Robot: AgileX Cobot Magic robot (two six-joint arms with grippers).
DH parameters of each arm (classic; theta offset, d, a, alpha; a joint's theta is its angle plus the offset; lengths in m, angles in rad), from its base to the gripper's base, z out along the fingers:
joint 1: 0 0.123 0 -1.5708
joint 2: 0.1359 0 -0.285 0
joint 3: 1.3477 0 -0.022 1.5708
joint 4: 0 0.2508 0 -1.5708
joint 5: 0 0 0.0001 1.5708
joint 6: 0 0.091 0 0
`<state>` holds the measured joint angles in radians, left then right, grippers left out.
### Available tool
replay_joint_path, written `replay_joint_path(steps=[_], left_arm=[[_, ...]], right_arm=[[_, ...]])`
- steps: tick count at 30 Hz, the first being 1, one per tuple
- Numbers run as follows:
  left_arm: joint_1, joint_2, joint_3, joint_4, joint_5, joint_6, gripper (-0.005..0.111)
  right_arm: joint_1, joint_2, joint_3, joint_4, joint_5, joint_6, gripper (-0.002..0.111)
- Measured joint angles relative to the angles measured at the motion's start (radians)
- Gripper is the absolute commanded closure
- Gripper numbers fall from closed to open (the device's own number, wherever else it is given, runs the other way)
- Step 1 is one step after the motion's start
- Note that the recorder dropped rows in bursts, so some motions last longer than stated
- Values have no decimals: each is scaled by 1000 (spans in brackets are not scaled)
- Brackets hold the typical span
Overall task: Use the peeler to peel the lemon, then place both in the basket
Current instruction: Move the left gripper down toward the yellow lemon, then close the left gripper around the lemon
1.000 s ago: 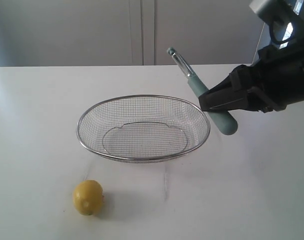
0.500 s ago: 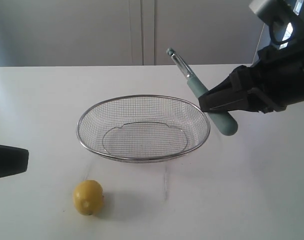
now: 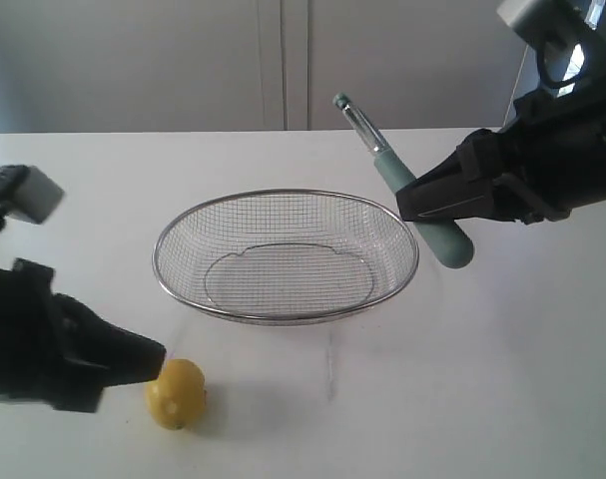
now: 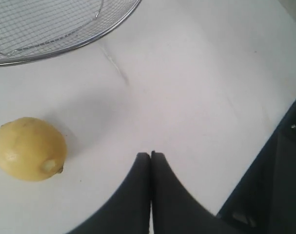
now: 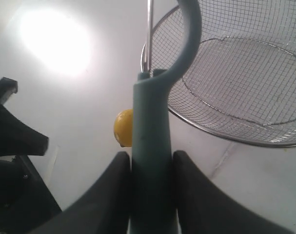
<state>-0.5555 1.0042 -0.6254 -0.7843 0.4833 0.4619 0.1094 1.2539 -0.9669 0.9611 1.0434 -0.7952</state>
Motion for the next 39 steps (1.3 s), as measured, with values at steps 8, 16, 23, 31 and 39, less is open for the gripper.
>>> replay_joint_path(steps=[8,16,23,31,39], left_arm=[[-231,257,-136,419,-90,-412,107],[-244,358,-264,1016,155,-1114,107],[-244,358,-268,1063,151,-1277,86],[-244,381,-269,988,70,-1340,6],[-244,459,-270,960,45,-1375,2]], right_arm=[[0,0,0,0,0,0,108],[0,0,0,0,0,0,108],[0,0,0,0,0,0,108],[0,0,0,0,0,0,108],[0,0,0,0,0,0,108]])
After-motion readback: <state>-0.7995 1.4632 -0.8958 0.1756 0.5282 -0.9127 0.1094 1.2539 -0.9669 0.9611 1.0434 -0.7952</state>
